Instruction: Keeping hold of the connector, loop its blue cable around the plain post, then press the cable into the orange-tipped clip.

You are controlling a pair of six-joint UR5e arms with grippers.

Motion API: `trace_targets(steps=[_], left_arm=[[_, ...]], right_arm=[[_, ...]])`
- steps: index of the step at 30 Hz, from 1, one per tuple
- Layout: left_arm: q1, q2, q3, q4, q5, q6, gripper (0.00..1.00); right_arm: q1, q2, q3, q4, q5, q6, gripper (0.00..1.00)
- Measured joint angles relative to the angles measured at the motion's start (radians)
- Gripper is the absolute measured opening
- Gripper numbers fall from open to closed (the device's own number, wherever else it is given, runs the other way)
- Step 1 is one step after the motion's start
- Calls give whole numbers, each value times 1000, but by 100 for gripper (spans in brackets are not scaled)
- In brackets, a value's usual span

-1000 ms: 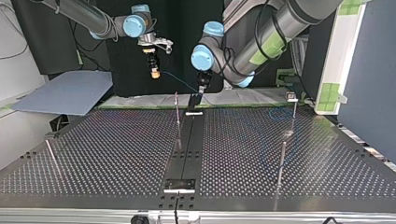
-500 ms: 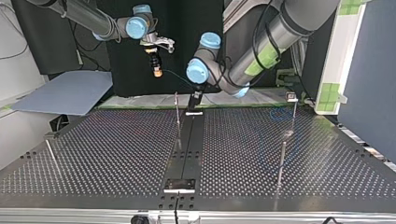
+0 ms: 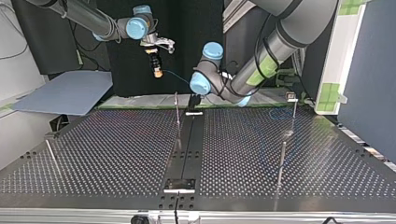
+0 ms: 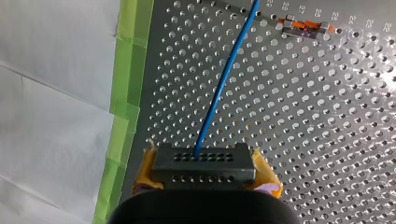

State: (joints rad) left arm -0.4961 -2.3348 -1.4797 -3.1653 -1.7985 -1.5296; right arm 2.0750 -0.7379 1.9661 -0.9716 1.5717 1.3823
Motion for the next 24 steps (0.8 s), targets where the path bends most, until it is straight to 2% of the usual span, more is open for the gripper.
trace_targets(steps=[9,14,19,24], left_arm=[[-12,1,10,-87,13,17,100],[-25,-5,19,-136,8,22,100],[-47,-8,52,-185,-23,23,100],[-90,-20,102,-238,-64,4,100]], right_arm=[[0,0,-2,6,4,-16,0],[0,0,-4,12,29,-24,0],[1,0,-15,28,61,-33,0],[0,0,-28,56,76,-45,0]])
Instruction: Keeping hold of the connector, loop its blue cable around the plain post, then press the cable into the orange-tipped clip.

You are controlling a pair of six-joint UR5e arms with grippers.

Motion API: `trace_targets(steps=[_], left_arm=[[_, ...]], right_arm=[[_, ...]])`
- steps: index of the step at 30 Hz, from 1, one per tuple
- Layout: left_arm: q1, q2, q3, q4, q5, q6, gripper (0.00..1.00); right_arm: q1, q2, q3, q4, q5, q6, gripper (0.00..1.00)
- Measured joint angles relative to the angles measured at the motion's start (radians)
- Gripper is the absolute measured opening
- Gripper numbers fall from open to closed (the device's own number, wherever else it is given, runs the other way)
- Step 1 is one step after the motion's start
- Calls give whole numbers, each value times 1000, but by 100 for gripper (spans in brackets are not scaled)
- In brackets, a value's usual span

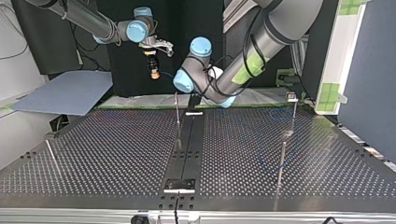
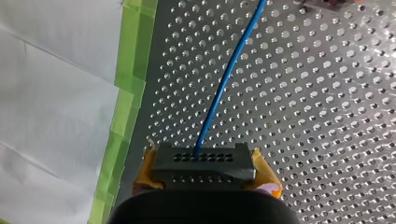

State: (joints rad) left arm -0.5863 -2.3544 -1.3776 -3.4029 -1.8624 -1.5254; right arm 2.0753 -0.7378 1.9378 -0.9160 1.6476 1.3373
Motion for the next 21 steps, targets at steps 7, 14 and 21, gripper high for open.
trace_targets(steps=[7,14,21], left_arm=[[-33,-30,76,-77,-24,-14,100],[-51,-53,143,-143,-24,-11,100],[-56,-89,219,-222,-30,-11,100]], right_arm=[[2,1,-2,-7,-2,-3,0],[8,1,-2,-11,-25,-4,0],[16,1,-4,-15,-35,-6,0]])
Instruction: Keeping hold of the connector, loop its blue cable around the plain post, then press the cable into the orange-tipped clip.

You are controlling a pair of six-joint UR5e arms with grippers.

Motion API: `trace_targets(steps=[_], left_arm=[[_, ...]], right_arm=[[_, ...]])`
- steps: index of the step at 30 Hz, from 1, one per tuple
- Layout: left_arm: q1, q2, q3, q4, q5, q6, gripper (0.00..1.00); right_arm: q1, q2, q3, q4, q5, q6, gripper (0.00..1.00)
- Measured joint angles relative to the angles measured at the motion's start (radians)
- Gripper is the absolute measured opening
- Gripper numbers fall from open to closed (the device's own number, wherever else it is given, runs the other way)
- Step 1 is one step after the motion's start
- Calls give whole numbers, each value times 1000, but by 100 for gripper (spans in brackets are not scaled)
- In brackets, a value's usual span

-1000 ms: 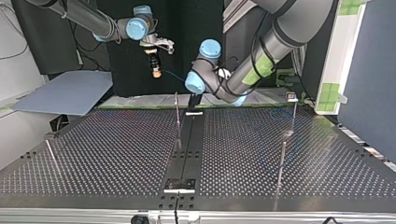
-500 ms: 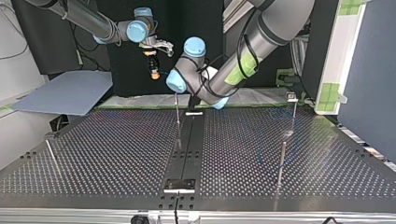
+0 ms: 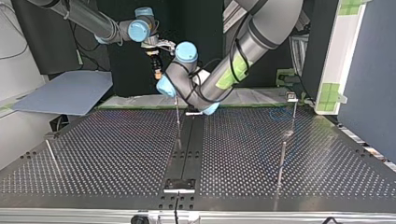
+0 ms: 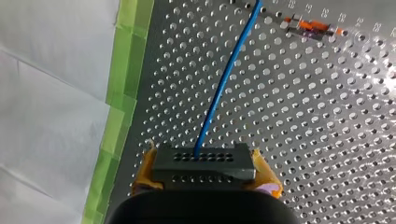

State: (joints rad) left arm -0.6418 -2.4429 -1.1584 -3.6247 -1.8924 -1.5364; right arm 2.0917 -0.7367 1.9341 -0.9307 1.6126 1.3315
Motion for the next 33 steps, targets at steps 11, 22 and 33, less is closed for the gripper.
trace_targets(steps=[11,22,33], left_arm=[[10,-47,26,-94,-9,-1,100],[18,-84,90,-66,20,-1,100],[31,-133,111,-51,27,-1,100]], right_arm=[[4,0,0,0,-1,-3,0],[4,0,0,0,-1,-3,0],[4,0,-1,-1,-1,-3,0]])
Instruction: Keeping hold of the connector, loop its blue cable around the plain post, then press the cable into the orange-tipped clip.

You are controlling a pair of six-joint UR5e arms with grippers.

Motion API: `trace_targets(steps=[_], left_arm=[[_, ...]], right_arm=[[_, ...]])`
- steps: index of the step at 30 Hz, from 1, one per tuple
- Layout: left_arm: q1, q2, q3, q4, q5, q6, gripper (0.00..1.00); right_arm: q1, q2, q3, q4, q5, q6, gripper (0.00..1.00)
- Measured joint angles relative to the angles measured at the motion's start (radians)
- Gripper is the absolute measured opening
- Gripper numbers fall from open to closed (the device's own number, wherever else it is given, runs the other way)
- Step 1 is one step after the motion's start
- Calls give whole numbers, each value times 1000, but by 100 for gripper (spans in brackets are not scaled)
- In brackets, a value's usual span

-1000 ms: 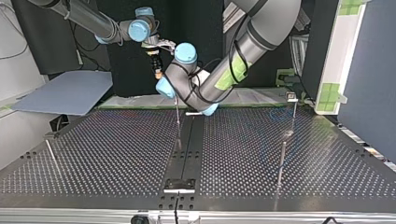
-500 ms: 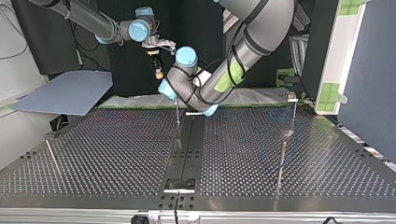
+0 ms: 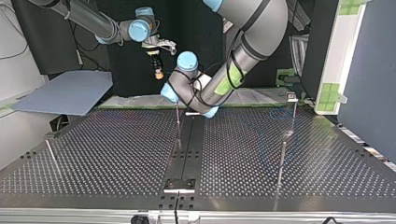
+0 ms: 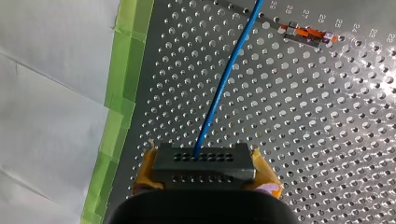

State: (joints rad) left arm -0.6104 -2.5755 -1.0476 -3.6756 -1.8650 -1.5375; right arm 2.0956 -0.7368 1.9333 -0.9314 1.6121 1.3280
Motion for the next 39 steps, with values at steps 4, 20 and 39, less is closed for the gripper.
trace_targets(steps=[4,20,39], left_arm=[[7,-16,2,10,0,0,100],[27,-98,49,36,3,0,100],[57,-230,124,47,42,2,100]], right_arm=[[0,0,0,0,1,-3,0],[2,-1,-5,3,1,-9,0],[5,0,-7,10,7,-13,0]])
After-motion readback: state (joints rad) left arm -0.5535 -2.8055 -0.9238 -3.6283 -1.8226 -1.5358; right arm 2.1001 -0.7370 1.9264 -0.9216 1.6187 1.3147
